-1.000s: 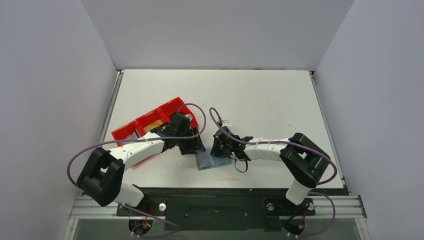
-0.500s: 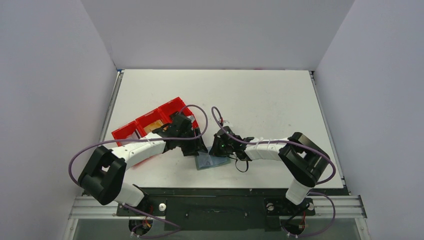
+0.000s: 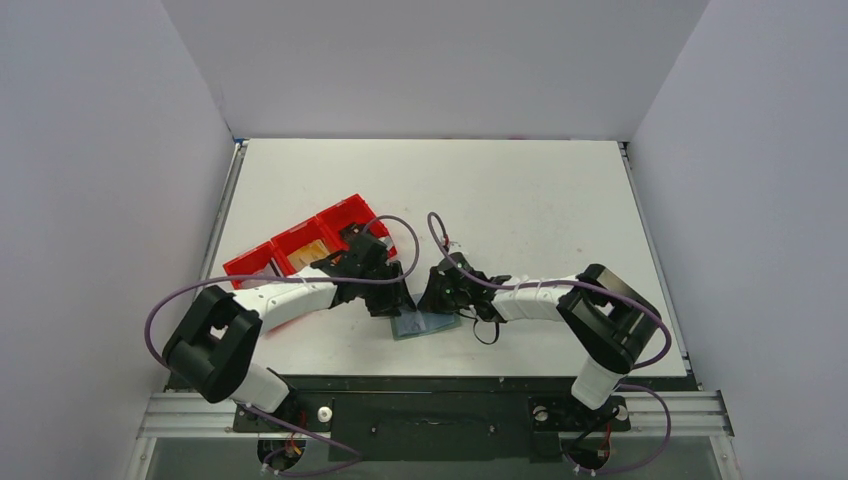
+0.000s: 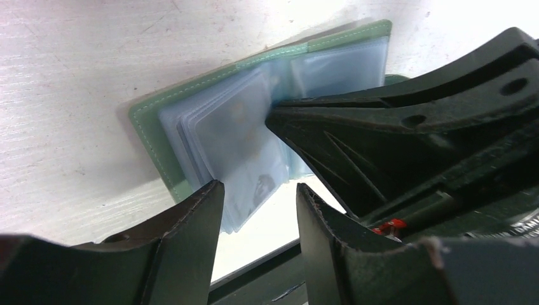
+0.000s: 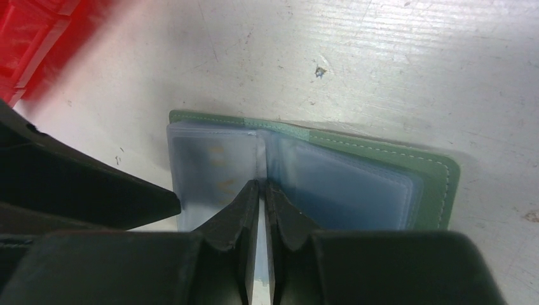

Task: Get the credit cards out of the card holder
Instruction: Remove the credit card from the card holder.

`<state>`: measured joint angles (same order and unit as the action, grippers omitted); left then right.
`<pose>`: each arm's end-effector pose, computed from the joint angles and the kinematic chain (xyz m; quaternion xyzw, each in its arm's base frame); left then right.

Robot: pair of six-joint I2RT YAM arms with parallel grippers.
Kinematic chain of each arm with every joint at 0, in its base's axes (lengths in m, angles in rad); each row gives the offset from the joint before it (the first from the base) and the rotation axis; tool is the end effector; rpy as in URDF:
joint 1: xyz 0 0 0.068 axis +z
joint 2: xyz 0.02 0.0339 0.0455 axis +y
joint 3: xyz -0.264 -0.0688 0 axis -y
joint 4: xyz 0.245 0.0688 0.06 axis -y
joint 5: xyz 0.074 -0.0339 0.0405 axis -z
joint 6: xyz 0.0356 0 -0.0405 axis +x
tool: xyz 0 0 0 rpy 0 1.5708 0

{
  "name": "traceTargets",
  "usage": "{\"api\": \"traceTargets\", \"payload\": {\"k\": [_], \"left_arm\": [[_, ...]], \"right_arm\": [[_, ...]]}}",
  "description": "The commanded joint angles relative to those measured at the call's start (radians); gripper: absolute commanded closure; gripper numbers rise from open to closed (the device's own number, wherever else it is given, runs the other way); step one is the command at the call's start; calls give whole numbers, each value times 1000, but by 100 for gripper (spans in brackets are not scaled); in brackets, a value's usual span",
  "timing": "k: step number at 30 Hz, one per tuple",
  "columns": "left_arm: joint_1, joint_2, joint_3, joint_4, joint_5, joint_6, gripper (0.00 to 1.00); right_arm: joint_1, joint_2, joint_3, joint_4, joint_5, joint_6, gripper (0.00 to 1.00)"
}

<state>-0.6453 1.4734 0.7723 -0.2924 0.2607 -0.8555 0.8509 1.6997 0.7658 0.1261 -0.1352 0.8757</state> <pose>0.2177 -0.1754 0.1732 -0.0629 0.9491 -0.2836 0.1215 0.2096 0.2463 0.1350 -0.0137 0.9262 0.3231 0.1938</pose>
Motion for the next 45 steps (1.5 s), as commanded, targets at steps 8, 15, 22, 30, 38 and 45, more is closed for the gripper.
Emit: {"api": "traceTargets", "payload": {"k": [8, 15, 22, 30, 38, 45], "left_arm": [[-11, 30, -21, 50, -39, -3, 66], [-12, 53, -28, 26, -96, 12, 72], [-21, 99, -31, 33, -123, 4, 79], [-21, 137, -27, 13, -167, -3, 93], [-22, 158, -27, 7, -182, -7, 97], [-22, 166, -27, -4, -196, -7, 100]], "right_arm": [[-15, 28, -85, 4, -61, 5, 85], [-33, 26, -115, 71, -105, 32, 74], [-69, 8, -152, 129, -162, 51, 62], [-126, -30, -193, 172, -210, 62, 60], [-147, -49, -208, 172, -216, 61, 60], [-195, -52, -254, 266, -268, 102, 64]]}}
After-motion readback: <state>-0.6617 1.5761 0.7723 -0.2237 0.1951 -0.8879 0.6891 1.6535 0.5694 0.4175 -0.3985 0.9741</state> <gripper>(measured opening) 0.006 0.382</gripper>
